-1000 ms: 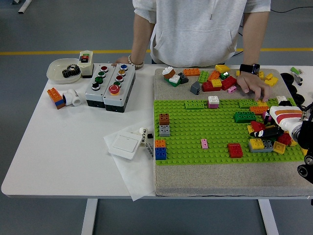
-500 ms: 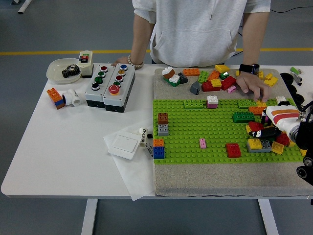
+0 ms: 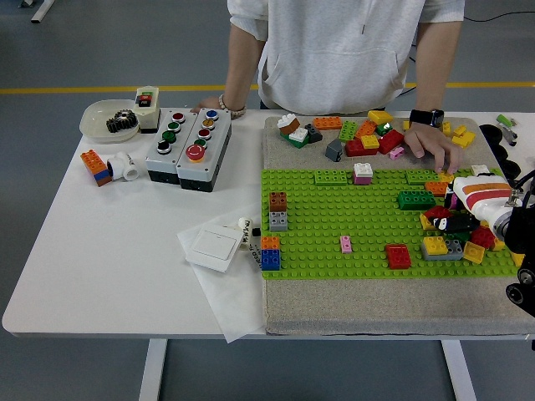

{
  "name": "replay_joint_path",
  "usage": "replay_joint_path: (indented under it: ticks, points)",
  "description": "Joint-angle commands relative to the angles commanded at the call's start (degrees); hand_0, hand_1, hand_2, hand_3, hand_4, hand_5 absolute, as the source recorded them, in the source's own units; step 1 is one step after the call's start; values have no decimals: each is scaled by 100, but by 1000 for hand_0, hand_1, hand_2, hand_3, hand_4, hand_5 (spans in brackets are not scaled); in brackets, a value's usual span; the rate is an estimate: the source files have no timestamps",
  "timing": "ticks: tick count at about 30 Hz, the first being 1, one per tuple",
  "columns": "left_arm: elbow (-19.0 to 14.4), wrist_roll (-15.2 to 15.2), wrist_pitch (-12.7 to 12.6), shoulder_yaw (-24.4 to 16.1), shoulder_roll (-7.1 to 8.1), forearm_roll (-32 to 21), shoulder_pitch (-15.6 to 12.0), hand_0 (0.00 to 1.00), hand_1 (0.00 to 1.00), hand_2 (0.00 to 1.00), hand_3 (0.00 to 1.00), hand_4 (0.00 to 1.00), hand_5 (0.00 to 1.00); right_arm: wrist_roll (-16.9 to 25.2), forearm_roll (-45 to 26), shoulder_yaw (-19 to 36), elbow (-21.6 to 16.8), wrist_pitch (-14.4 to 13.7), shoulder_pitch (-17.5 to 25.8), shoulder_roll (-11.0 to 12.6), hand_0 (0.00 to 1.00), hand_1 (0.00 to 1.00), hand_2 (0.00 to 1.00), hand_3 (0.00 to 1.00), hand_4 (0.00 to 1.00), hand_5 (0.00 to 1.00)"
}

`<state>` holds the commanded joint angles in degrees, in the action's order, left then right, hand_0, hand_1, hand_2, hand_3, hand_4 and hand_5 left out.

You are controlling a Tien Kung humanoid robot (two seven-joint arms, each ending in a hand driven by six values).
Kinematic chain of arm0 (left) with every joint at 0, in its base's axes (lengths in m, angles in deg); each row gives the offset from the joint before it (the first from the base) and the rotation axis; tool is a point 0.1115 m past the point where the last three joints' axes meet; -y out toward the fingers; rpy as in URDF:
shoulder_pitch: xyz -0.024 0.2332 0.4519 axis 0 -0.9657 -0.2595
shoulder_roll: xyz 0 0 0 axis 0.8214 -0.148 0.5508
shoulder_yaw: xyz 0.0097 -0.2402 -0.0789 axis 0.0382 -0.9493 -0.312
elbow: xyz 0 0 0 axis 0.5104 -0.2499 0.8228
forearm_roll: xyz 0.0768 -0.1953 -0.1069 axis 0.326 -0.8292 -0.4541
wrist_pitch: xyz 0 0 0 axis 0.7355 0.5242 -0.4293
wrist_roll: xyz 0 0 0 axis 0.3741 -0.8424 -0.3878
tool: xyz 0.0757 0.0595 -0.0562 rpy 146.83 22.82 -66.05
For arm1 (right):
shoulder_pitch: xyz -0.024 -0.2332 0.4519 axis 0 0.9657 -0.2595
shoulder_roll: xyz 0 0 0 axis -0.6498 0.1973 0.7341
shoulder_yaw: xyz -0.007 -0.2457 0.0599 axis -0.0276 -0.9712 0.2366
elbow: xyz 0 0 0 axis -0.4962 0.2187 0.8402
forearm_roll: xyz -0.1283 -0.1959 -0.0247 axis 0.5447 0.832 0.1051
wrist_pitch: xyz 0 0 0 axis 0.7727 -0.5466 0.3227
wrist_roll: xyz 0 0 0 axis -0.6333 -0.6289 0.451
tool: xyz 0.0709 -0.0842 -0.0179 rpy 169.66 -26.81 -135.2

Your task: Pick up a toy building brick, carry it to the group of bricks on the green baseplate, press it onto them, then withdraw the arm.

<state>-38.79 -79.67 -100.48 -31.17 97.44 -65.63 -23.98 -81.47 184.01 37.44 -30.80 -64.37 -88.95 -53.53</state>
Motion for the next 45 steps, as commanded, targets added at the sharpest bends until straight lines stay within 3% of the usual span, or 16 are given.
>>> replay_joint_path:
  ticks: [30,35,36,41,42,45]
  points:
    - [-3,16,3,-32,5,61,-15,753,748,739,588,614,643,33,192,19,-116,-273,60,49,141,335,439,486,765,552]
    - [-1,7,-1,-18,4,42,-4,753,748,739,588,614,643,-5,76,96,-176,-245,89,69,141,335,439,486,765,552]
    - [-1,7,0,-17,5,41,-1,753,748,740,587,614,643,11,4,117,-166,-203,87,72,167,361,454,503,817,537]
    - [0,4,0,-15,5,33,6,753,748,740,587,614,643,108,-329,159,-146,22,79,92,167,361,454,503,817,537]
    - [0,5,1,-16,5,36,7,753,748,741,589,614,642,119,-345,162,-144,36,80,91,200,395,499,511,908,574]
    - [-2,1,1,-7,7,26,14,753,748,741,589,614,642,153,-367,171,-130,184,72,87,200,395,499,511,908,574]
